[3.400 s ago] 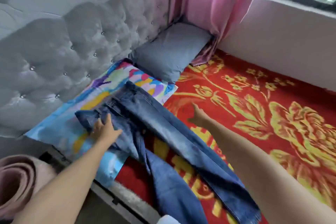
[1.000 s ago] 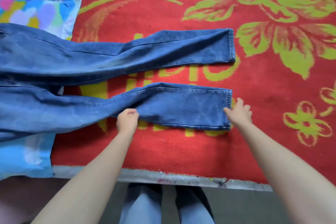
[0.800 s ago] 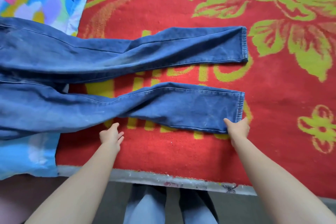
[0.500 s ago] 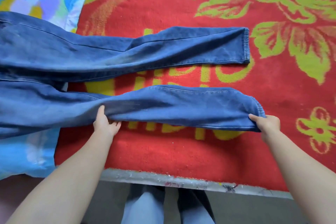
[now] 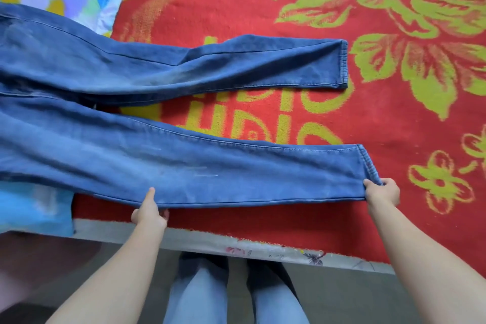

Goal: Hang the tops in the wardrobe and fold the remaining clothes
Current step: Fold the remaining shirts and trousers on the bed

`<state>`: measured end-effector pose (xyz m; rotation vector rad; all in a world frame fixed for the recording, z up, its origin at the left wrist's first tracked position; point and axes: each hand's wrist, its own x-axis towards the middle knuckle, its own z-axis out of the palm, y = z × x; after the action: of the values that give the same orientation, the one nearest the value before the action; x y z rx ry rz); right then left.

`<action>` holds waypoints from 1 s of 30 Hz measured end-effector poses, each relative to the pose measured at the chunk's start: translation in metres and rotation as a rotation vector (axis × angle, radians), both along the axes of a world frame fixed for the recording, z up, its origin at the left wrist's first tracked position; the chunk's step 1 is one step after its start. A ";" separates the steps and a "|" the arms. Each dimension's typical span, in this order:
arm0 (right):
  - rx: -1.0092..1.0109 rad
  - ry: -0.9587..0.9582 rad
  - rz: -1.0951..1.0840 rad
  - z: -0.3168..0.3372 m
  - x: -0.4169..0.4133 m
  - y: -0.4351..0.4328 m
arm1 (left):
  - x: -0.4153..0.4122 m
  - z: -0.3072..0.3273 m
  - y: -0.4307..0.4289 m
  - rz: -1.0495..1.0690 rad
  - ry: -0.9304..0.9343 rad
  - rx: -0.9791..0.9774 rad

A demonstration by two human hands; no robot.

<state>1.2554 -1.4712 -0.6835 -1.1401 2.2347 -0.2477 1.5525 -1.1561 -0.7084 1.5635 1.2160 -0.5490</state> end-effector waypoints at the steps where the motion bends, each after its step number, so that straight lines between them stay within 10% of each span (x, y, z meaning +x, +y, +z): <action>1: -0.019 0.008 -0.015 0.002 0.001 0.003 | -0.004 -0.002 0.003 -0.050 0.028 0.034; 7: 0.146 0.235 0.416 0.012 0.032 0.026 | -0.009 0.012 -0.001 -0.437 0.191 0.097; 17: 0.047 0.176 1.006 0.033 0.195 0.034 | 0.100 0.059 -0.019 -1.075 -0.419 0.545; 30: 0.077 0.345 0.835 -0.007 0.284 -0.012 | 0.215 0.023 -0.115 -2.192 -0.754 0.669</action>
<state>1.5390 -1.4837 -0.6904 -2.0602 1.7993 0.4000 1.7678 -1.2713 -0.6856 2.7649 -1.4857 -0.6375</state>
